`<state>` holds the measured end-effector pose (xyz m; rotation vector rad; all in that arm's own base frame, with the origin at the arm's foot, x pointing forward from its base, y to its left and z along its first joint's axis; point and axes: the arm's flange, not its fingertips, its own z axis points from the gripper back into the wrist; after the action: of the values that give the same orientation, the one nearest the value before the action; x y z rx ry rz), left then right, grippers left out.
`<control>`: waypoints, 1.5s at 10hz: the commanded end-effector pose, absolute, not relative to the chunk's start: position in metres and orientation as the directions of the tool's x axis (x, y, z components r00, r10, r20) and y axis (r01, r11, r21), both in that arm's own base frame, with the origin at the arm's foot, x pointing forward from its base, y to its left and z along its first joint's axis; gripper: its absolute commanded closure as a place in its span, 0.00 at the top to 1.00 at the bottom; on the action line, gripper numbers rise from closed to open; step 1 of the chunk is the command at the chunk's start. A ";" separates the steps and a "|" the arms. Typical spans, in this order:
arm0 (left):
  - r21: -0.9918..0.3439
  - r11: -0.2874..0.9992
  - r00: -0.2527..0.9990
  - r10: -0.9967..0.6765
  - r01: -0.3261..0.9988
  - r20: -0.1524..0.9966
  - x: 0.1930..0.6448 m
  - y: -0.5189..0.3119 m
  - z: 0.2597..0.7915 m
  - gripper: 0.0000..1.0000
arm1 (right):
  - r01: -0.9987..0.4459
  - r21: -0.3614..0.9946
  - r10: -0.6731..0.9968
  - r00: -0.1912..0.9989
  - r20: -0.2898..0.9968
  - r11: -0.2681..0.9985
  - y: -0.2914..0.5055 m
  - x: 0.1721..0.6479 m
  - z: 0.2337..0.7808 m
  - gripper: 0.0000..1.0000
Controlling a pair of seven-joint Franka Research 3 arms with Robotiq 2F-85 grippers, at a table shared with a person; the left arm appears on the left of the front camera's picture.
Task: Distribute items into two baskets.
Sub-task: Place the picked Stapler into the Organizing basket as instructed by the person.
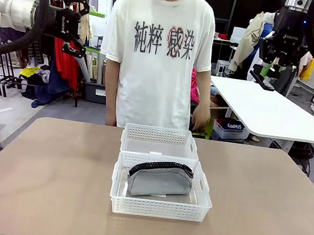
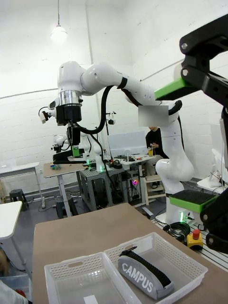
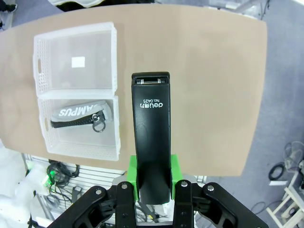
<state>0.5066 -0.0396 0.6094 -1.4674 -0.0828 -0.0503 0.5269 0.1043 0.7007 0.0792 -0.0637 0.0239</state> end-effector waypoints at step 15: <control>-0.992 0.098 0.996 0.010 0.085 0.086 0.505 -0.038 0.611 1.00 | -0.131 0.059 0.127 0.990 0.057 0.990 0.110 0.534 0.699 0.00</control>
<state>0.5066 -0.0396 0.6095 -1.4674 -0.0828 -0.0504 0.5284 0.1064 0.6980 0.0780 -0.0580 0.0539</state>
